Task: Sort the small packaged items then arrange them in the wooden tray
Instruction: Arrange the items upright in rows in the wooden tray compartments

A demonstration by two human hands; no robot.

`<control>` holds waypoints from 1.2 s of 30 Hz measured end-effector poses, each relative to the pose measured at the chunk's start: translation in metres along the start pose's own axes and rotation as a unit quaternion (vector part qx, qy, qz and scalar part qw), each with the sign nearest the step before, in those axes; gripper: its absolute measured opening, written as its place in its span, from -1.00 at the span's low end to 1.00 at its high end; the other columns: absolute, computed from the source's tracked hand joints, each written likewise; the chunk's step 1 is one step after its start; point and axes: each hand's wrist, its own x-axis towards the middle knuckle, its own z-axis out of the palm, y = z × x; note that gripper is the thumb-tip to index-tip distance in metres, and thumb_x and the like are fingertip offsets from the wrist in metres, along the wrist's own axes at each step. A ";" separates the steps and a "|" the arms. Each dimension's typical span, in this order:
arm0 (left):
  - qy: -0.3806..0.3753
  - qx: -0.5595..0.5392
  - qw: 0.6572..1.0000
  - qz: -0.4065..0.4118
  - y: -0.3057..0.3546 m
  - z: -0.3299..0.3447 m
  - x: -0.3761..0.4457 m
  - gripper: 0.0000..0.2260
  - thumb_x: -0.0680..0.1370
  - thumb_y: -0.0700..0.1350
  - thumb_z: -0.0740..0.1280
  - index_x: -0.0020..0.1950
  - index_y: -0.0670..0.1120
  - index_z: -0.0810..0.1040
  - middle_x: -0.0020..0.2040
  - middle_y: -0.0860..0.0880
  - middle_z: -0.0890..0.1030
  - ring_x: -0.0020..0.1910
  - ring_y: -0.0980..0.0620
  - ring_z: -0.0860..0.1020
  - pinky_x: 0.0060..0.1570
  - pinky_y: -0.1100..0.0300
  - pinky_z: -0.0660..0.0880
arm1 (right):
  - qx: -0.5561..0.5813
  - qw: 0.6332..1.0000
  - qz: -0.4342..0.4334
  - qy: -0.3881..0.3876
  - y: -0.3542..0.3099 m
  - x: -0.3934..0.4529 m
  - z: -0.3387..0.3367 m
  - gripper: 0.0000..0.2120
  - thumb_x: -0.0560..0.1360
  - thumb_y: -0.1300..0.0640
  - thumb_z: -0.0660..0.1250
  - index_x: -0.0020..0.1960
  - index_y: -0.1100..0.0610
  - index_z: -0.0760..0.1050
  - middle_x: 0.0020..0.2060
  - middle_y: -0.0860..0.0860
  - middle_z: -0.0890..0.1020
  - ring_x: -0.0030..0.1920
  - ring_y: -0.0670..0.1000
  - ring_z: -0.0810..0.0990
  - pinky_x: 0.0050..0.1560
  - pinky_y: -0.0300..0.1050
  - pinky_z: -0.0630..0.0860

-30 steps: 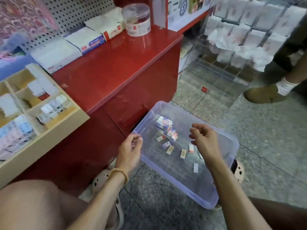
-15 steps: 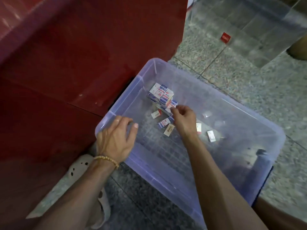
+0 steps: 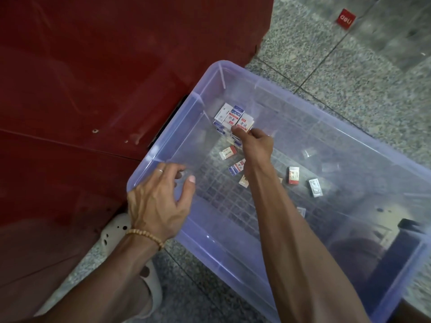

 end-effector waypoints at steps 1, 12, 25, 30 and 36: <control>0.002 -0.002 1.000 0.002 0.000 0.000 0.000 -0.69 0.54 0.17 0.13 0.06 0.04 0.54 -0.08 0.12 0.59 -0.18 0.05 0.60 -0.27 0.20 0.37 | 0.004 1.000 -0.003 0.001 0.002 0.001 0.001 -0.85 0.37 0.26 0.57 -0.10 0.17 0.65 -0.18 0.09 0.72 -0.21 0.02 0.68 -0.08 0.03 0.64; 0.009 -0.017 1.000 0.009 -0.002 0.003 0.000 -0.68 0.54 0.17 0.14 0.07 0.01 0.54 -0.11 0.11 0.60 -0.19 0.05 0.60 -0.27 0.16 0.46 | -0.006 1.000 -0.020 0.011 0.006 0.006 0.007 -0.63 0.29 0.27 0.61 0.05 0.29 0.59 -0.10 0.16 0.71 -0.20 0.04 0.69 -0.10 -0.03 0.64; -0.003 -0.008 1.000 0.003 -0.002 0.003 0.001 -0.66 0.53 0.18 0.12 0.06 0.02 0.55 -0.10 0.11 0.61 -0.19 0.05 0.60 -0.26 0.09 0.51 | 0.162 0.985 0.031 -0.050 -0.002 -0.016 -0.025 -0.79 0.49 0.35 0.39 0.12 0.27 0.54 -0.14 0.13 0.67 -0.17 0.04 0.66 -0.23 -0.18 0.59; -0.012 -0.003 1.000 0.014 -0.003 0.001 0.000 -0.65 0.53 0.19 0.11 0.05 0.01 0.56 -0.07 0.10 0.62 -0.20 0.03 0.61 -0.24 0.12 0.49 | 0.254 0.950 0.051 -0.173 -0.012 -0.062 -0.060 -0.78 0.46 0.33 0.26 0.07 0.17 0.52 -0.04 0.12 0.67 -0.02 0.09 0.67 0.01 -0.07 0.62; -0.058 -0.024 0.998 0.008 0.000 -0.009 0.001 -0.69 0.62 0.12 0.14 0.21 0.00 0.52 0.11 0.08 0.56 -0.13 0.08 0.58 -0.10 0.14 0.43 | 0.280 0.932 0.100 -0.206 -0.032 -0.110 -0.077 -0.64 0.39 0.33 0.12 0.12 0.21 0.52 0.05 0.21 0.64 0.00 0.16 0.64 0.00 0.01 0.56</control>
